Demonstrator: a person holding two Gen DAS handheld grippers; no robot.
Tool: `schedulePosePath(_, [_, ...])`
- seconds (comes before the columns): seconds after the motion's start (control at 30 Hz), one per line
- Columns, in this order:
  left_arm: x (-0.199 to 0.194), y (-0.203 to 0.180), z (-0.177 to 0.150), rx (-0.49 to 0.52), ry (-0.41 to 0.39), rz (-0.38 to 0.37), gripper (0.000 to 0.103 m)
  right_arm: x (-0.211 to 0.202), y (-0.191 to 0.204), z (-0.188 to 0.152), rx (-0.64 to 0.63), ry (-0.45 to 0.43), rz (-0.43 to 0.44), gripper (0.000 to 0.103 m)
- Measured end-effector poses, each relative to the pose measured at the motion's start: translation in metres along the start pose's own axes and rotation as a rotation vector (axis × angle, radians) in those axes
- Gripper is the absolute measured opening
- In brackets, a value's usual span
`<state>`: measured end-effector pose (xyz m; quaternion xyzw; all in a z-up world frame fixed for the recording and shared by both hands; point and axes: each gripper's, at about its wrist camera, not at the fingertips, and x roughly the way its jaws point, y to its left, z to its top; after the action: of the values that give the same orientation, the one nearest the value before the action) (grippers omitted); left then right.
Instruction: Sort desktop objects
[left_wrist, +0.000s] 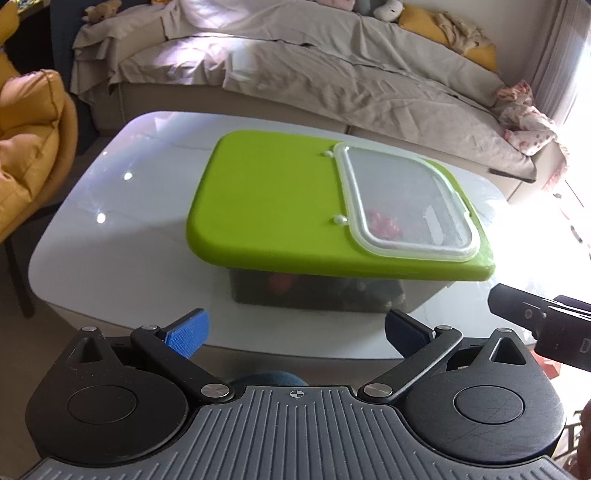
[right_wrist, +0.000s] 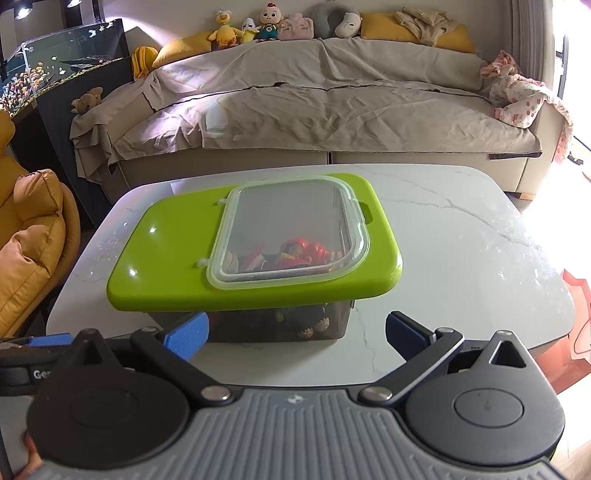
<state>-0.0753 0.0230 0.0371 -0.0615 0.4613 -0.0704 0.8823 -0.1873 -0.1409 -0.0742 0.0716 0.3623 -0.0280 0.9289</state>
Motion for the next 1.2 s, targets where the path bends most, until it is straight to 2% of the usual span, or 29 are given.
schedulePosePath(0.23, [0.01, -0.006, -0.005, 0.018, 0.031, 0.027, 0.103, 0.01, -0.003, -0.005, 0.003, 0.028, -0.018, 0.103])
schedulePosePath(0.7, [0.018, -0.004, -0.009, 0.004, 0.09, 0.006, 0.103, 0.014, -0.003, -0.008, 0.0, 0.042, -0.008, 0.103])
schedulePosePath(1.2, [0.016, -0.001, -0.002, 0.005, 0.061, 0.051, 0.103, 0.022, -0.005, -0.008, 0.029, 0.073, -0.001, 0.103])
